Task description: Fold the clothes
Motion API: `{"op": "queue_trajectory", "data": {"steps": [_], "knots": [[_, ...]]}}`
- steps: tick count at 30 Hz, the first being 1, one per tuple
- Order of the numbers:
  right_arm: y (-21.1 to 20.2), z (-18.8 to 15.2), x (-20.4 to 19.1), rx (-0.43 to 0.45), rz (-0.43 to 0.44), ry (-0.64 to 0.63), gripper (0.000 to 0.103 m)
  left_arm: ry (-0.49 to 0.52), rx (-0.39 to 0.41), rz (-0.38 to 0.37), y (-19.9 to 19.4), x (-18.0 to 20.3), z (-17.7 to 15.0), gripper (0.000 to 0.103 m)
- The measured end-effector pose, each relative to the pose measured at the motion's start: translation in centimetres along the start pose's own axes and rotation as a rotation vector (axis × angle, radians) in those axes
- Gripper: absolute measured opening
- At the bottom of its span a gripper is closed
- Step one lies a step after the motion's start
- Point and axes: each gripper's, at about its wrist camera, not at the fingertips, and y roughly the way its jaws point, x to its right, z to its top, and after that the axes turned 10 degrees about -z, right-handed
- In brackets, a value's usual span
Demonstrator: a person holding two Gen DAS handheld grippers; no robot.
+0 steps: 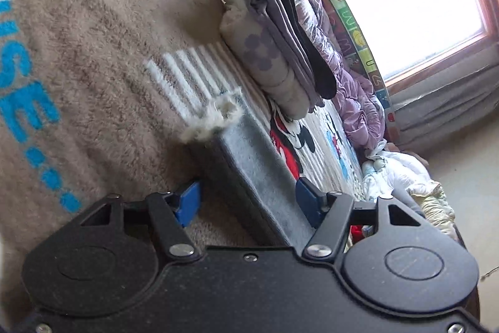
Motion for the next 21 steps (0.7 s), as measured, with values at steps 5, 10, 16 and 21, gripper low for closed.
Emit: {"op": "queue_trajectory", "data": {"steps": [5, 10, 16, 21], "knots": [[0.8, 0.4, 0.0, -0.010, -0.004, -0.007, 0.052, 0.002, 0.024, 0.027, 0.6, -0.9, 0.0, 0.035], [1.2, 0.8, 0.6, -0.021, 0.021, 0.026, 0.052, 0.018, 0.033, 0.015, 0.7, -1.1, -0.1, 0.037], [1.4, 1.0, 1.0, -0.025, 0.039, 0.051, 0.052, 0.031, 0.055, 0.015, 0.8, -0.8, -0.3, 0.040], [1.5, 1.2, 1.7, -0.033, 0.065, 0.087, 0.052, 0.016, 0.121, 0.056, -0.5, -0.8, -0.3, 0.042]]}}
